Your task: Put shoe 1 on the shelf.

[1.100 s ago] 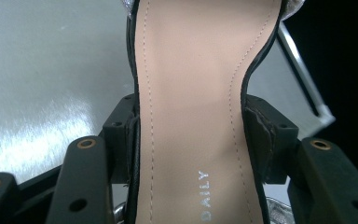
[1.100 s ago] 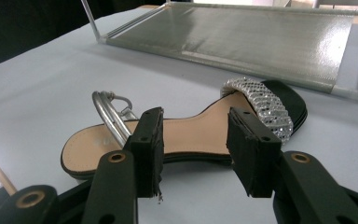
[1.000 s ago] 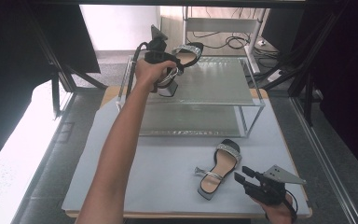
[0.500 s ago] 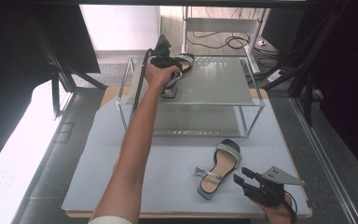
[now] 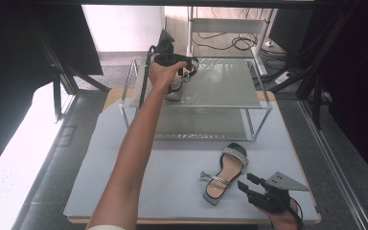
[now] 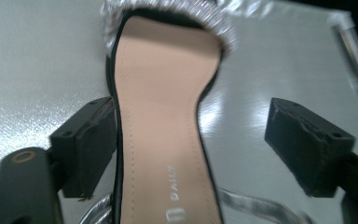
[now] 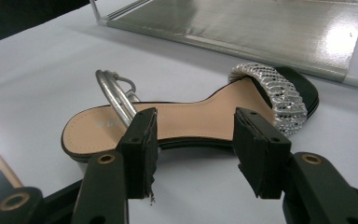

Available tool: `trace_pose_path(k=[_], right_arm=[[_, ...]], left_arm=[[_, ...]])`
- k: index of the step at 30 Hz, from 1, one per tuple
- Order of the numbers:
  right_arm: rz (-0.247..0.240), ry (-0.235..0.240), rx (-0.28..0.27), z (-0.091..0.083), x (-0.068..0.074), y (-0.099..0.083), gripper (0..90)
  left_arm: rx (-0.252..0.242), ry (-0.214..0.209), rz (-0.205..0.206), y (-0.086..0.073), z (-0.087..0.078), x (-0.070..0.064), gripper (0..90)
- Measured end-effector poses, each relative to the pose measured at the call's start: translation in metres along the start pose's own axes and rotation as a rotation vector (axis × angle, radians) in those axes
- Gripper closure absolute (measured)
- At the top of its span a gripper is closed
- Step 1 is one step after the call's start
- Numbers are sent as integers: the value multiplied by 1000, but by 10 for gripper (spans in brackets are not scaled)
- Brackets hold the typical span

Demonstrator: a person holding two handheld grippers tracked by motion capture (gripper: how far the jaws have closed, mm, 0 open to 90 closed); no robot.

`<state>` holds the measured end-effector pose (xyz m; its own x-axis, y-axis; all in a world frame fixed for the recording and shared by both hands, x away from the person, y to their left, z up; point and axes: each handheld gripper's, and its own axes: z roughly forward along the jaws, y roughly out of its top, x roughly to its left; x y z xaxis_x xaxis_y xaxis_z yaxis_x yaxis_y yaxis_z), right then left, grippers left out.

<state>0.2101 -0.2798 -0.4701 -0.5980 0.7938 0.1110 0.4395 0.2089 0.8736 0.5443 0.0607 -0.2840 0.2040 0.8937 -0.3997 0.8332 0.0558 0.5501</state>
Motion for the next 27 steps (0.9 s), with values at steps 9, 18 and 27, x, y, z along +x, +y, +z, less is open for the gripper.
trace_pose_path(k=[9,18,27], right_arm=[[15,-1,-22,-6,-2,3,499],[-12,18,-36,-6,9,8,567],[-32,31,-16,0,15,10,715]], left_arm=[[-47,-112,203,-28,-52,4,253],[-58,-183,314,-83,-83,18,284],[-31,-283,370,-139,-99,41,292]])
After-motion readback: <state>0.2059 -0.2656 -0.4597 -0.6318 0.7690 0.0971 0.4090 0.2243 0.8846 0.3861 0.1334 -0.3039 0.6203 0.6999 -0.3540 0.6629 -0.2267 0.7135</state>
